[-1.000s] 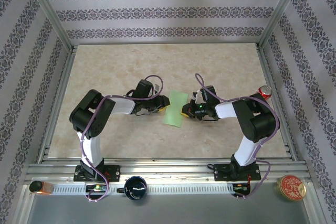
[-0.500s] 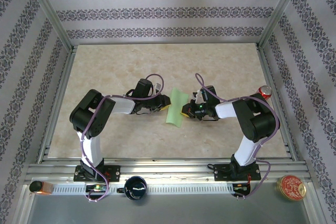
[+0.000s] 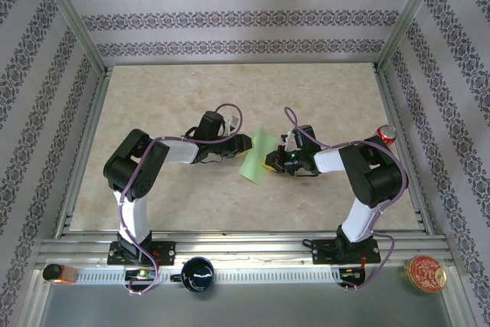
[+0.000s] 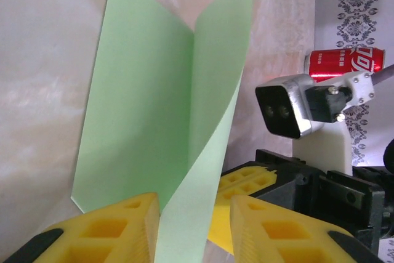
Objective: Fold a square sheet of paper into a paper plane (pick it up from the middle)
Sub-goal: Third fold the triangle at the center of the table.
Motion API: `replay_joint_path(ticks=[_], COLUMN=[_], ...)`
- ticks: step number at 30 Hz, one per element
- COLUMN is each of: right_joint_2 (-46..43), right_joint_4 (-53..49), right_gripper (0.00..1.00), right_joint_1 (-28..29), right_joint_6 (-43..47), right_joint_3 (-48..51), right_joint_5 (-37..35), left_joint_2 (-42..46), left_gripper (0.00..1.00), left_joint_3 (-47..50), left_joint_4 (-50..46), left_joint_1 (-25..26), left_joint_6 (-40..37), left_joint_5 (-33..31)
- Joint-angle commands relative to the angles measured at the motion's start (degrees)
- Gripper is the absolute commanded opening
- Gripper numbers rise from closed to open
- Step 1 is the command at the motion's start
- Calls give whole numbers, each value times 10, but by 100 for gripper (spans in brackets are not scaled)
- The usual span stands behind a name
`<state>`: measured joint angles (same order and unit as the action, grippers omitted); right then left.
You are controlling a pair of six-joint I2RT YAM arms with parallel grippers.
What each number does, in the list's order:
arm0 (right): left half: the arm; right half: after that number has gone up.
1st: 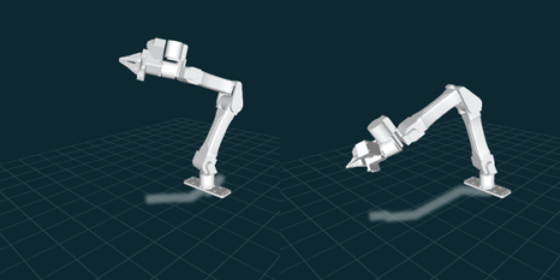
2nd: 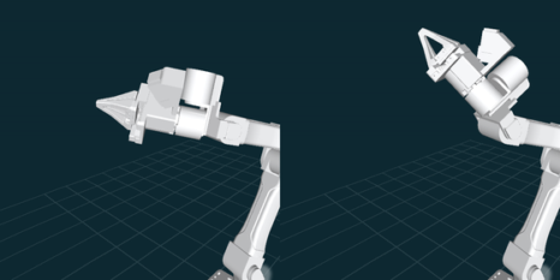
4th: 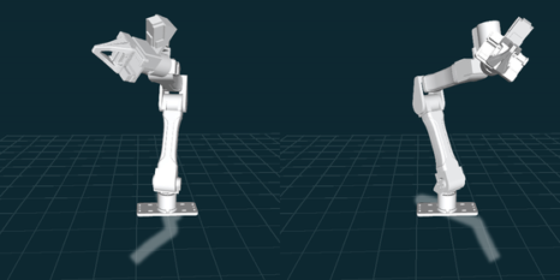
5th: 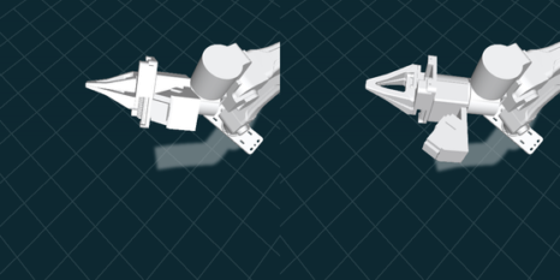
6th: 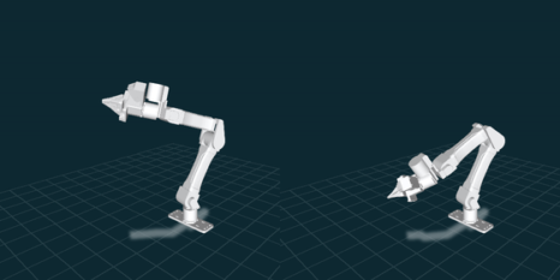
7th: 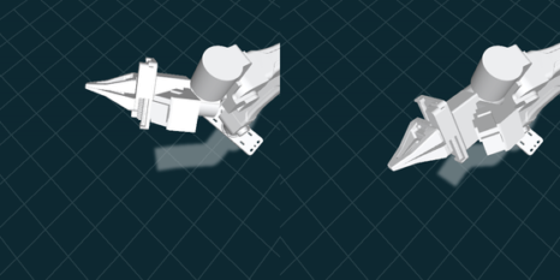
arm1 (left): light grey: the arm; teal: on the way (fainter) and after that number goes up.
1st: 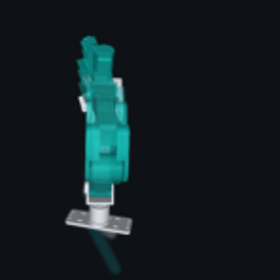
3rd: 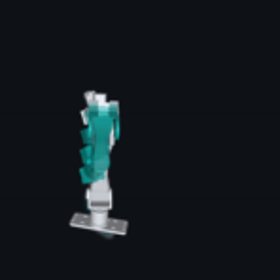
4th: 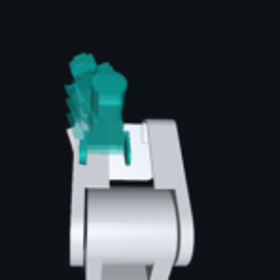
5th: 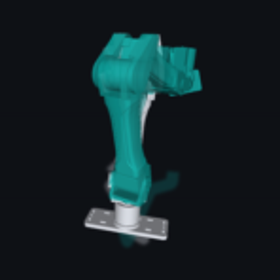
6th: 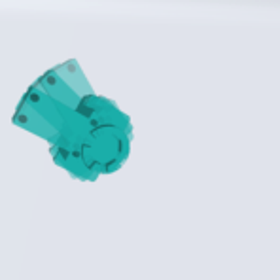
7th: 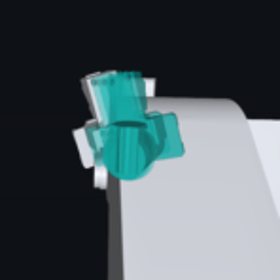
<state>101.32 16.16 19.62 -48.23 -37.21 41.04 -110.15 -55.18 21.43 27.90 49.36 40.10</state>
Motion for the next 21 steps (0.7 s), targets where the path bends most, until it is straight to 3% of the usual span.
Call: replay_joint_path(ticks=[1,13,21], right_joint_2=[31,30,22], right_joint_4=[-52,-57,-87], right_gripper=[3,3,3], right_joint_1=[-1,-1,-5], right_joint_6=[16,21,46], right_joint_3=[21,22,6], right_joint_5=[-45,-46,-49], left_joint_2=[-10,-34,-12], left_gripper=[38,39,38], left_joint_3=[-14,-27,26], left_joint_4=[-11,3,39], left_joint_1=[-14,-22,-21], left_joint_6=[-37,-28,23], left_joint_5=[-10,12,22])
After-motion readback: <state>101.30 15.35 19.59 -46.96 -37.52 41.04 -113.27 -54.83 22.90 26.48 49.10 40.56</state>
